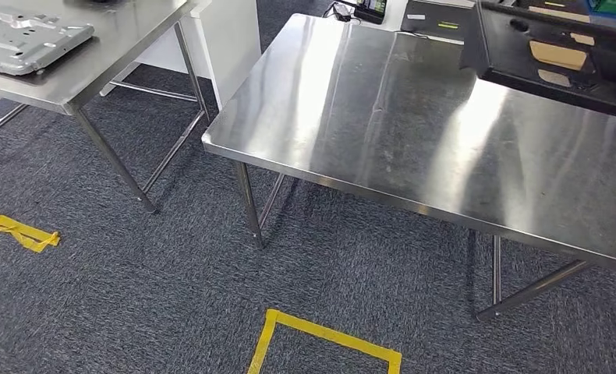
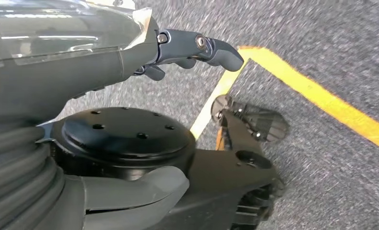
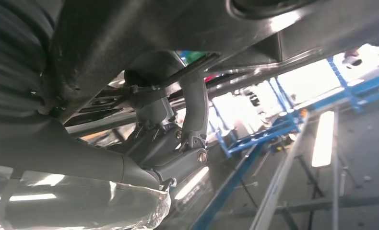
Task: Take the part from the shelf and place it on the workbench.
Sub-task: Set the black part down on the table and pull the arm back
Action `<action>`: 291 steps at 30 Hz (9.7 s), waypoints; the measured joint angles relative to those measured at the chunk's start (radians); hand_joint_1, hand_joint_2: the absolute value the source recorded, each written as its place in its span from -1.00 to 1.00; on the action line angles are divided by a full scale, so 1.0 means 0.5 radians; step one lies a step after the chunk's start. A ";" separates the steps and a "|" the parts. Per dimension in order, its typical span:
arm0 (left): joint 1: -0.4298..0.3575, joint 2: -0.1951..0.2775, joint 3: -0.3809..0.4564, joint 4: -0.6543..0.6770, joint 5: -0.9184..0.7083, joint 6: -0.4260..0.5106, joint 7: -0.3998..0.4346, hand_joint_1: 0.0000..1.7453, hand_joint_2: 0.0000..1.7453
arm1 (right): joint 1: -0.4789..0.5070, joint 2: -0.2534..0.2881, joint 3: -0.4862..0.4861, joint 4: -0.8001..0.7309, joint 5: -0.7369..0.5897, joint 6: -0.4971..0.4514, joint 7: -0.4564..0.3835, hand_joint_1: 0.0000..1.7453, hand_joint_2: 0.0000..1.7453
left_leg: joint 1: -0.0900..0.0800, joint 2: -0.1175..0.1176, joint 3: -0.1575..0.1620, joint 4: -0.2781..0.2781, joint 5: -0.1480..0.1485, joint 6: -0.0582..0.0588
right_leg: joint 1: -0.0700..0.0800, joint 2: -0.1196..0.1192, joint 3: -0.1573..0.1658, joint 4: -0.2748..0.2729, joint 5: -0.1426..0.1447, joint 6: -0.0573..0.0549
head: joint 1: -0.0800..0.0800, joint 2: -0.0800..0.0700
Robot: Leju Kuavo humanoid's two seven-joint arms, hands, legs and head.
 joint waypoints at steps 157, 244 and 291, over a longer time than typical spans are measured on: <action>-0.025 0.033 -0.204 0.002 -0.081 -0.219 0.290 -1.00 1.00 | 0.391 -0.165 -0.280 -0.373 0.369 0.405 0.075 1.00 1.00 | -0.079 0.095 0.062 0.151 -0.102 -0.005 | -0.028 -0.197 0.035 0.041 -0.049 -0.045 | -0.041 0.000; -0.064 -0.019 -0.363 0.003 -0.020 -0.156 0.374 -1.00 1.00 | -0.556 1.709 1.019 1.222 1.159 0.296 0.545 1.00 1.00 | 0.033 0.070 0.026 -0.001 -0.019 -0.067 | 0.046 -0.196 0.155 -0.084 -0.027 -0.063 | -0.033 0.000; -0.102 -0.016 -0.516 0.003 -0.039 -0.182 0.445 -1.00 1.00 | -0.414 1.521 0.590 1.165 1.057 -0.048 0.287 1.00 1.00 | 0.004 0.044 0.039 -0.017 -0.001 0.005 | 0.014 -0.223 0.168 -0.083 -0.030 0.001 | -0.032 0.000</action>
